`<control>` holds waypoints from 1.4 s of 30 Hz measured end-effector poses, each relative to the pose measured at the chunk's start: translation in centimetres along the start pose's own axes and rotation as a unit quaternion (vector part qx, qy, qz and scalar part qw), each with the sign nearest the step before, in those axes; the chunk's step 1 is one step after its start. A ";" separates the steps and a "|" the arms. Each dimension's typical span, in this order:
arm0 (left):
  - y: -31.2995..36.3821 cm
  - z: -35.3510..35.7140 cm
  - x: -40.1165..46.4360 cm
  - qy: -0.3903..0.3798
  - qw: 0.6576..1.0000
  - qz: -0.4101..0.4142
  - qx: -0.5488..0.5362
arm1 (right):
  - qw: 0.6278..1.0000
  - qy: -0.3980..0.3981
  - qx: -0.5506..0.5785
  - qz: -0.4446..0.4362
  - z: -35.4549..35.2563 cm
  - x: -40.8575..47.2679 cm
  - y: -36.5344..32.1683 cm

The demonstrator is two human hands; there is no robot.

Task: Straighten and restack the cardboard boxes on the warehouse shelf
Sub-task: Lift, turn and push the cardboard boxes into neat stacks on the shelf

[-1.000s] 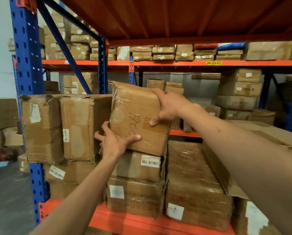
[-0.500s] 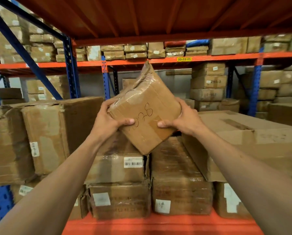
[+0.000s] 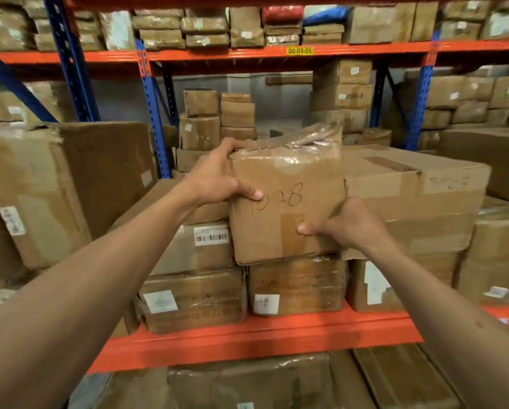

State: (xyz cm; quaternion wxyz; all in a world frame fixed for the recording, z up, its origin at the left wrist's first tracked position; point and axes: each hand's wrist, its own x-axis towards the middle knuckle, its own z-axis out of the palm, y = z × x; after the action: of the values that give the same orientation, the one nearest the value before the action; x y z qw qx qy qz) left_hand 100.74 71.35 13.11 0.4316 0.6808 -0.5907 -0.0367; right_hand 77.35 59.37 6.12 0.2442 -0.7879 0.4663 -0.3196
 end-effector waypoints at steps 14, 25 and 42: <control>-1.4 3.3 -0.8 -0.028 0.996 0.003 0.085 | 0.887 0.012 -0.376 -0.266 0.5 4.9 -4.2; -0.8 4.4 0.4 -0.014 0.991 -0.096 0.088 | 0.894 0.002 -0.388 -0.224 1.7 7.1 -4.8; -8.8 -9.9 -15.3 0.393 0.848 -0.298 0.194 | 0.851 -0.055 -0.367 -0.372 5.5 -0.1 -21.0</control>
State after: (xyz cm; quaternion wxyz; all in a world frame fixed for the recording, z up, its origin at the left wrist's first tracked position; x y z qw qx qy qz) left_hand 108.49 88.97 6.71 0.4549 0.8515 -0.1357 0.2229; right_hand 93.54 69.28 16.71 -0.1746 -0.9509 0.2079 -0.1486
